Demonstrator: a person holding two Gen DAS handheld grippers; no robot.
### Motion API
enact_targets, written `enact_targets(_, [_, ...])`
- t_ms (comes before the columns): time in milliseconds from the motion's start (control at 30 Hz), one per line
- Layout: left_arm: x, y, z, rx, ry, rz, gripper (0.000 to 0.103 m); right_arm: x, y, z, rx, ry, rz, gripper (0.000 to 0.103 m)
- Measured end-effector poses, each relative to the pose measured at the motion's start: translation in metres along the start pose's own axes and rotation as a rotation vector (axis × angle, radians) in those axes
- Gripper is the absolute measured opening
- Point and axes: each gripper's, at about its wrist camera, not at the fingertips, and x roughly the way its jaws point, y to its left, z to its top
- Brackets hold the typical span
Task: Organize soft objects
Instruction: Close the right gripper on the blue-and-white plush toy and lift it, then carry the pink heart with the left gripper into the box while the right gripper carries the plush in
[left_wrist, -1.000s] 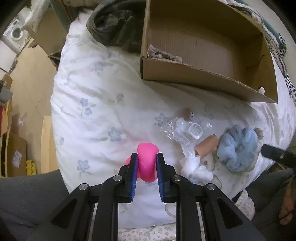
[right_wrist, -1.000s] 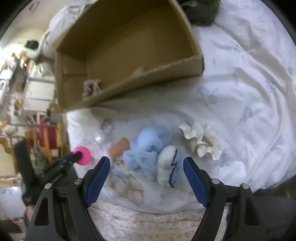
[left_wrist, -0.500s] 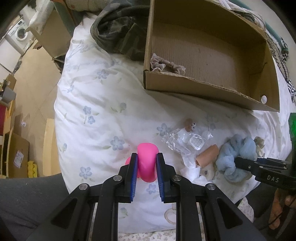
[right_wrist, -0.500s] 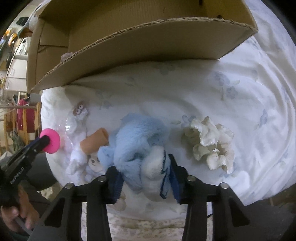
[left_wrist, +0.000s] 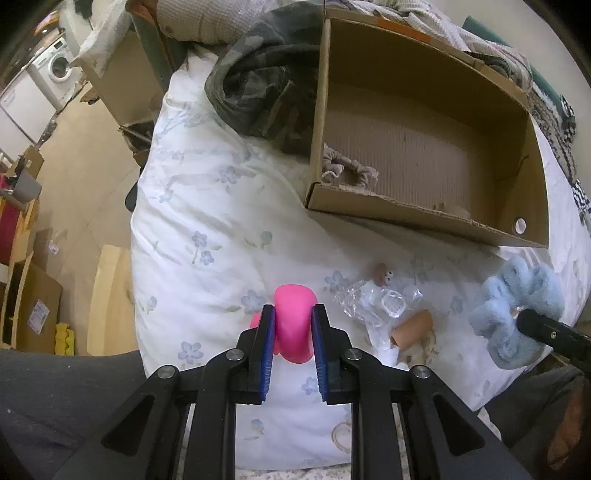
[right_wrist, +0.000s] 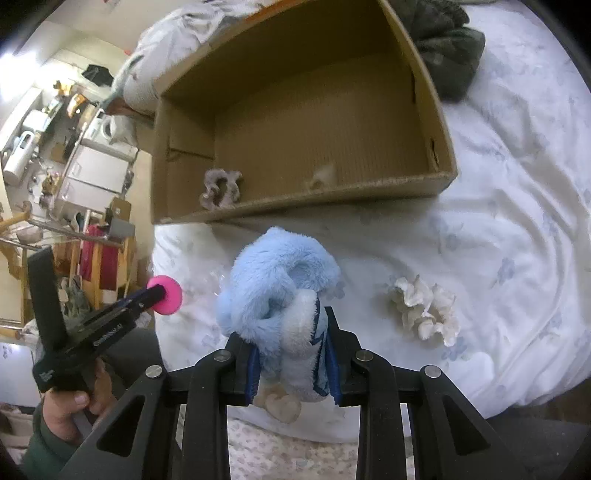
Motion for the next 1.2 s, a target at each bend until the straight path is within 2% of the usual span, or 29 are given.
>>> enact_targets(133, [0.000,-0.001,0.001,0.004,-0.007,0.005,0.018,0.006,0.000,-0.004,0.002,0.005,-0.022,0.031])
enact_targets(167, [-0.001,-0.001,0.001,0.006,-0.012,0.008,0.018,-0.001,-0.002,0.005,0.001,0.002,-0.020,0.030])
enact_targets(333, [-0.009,-0.001,0.003,0.002,-0.042,0.012,0.018,-0.015,-0.003,0.007,-0.006,-0.045,0.013,0.030])
enact_targets(433, [-0.023,-0.002,0.010,-0.007,-0.068,-0.022,0.018,-0.022,0.003,0.009,-0.018,-0.078,0.038,0.030])
enact_targets(600, [-0.061,-0.010,0.030,0.018,-0.182,-0.039,0.018,-0.038,0.016,0.013,-0.064,-0.149,0.068,0.031])
enact_targets(733, [-0.078,-0.018,0.047,0.044,-0.218,-0.056,0.017,-0.057,0.025,0.021,-0.083,-0.231,0.072,0.031])
enact_targets(867, [-0.089,-0.025,0.063,0.081,-0.258,-0.049,0.017,-0.071,0.030,0.031,-0.106,-0.279,0.050,0.031])
enact_targets(1200, [-0.089,-0.037,0.101,0.083,-0.281,-0.080,0.018,-0.077,0.034,0.073,-0.137,-0.325,0.021,0.031])
